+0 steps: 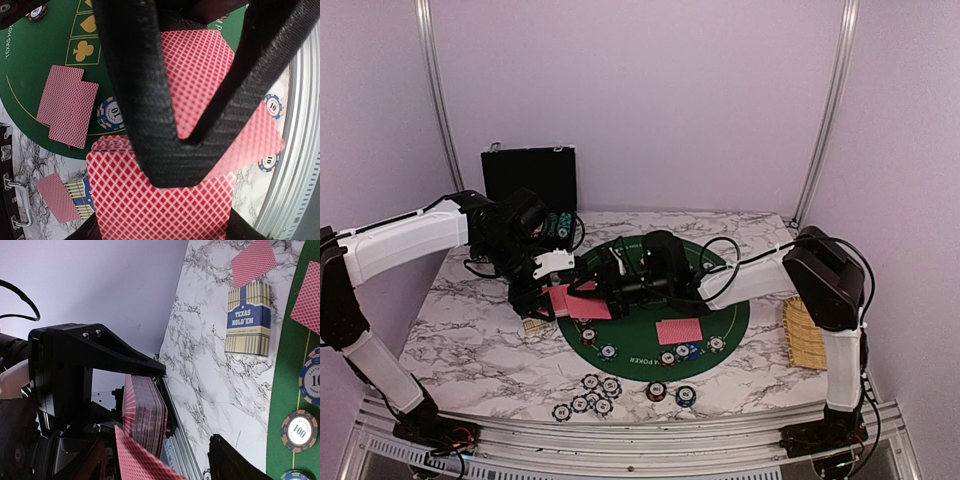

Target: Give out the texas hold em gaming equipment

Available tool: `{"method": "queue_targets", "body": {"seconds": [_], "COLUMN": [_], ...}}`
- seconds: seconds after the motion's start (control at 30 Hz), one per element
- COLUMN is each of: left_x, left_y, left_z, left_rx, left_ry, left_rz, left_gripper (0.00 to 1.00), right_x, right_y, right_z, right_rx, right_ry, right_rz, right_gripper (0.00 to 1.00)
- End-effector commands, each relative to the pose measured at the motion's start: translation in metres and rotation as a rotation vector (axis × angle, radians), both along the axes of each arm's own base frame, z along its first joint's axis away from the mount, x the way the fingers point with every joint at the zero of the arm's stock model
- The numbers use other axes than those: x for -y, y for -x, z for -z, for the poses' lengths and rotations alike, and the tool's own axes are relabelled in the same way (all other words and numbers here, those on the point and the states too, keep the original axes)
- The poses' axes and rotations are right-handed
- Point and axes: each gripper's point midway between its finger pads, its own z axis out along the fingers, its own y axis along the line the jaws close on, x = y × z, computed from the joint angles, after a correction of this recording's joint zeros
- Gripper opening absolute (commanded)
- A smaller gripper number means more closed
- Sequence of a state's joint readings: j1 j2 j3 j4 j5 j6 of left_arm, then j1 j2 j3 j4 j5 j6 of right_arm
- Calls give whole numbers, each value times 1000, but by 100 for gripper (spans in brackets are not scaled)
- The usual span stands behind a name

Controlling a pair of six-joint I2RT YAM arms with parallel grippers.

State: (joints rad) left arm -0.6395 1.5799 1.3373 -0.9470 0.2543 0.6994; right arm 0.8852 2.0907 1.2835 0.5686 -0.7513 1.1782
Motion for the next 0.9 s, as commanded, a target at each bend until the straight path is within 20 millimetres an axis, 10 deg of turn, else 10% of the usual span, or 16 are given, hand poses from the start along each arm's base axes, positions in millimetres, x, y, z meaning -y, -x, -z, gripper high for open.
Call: {"method": "queue_targets", "body": {"seconds": [0.0,0.37,0.5,0.63,0.87], "left_x": [1,1,1,1,2], "left_y": [3,3,3,5,3], "left_z": [-11,-10,-10,-8,-10], "left_rx": [14,15,13,5,9], "left_ry": [33,31,31,29,35], "left_rz": [13,13,13,15,12], "left_gripper": [0,0,0,0,0], "right_x": [3,15,22,26,4], "right_y": [-1,0,1,1,7], "right_z": [-27,-28,-14,-12,-20], "right_rx": [37,42,54,46,64], "right_ry": [-50,6,81,69,43], "right_rz": [-1,20,33,36,-3], "right_gripper": [68,46,18,56,72]}}
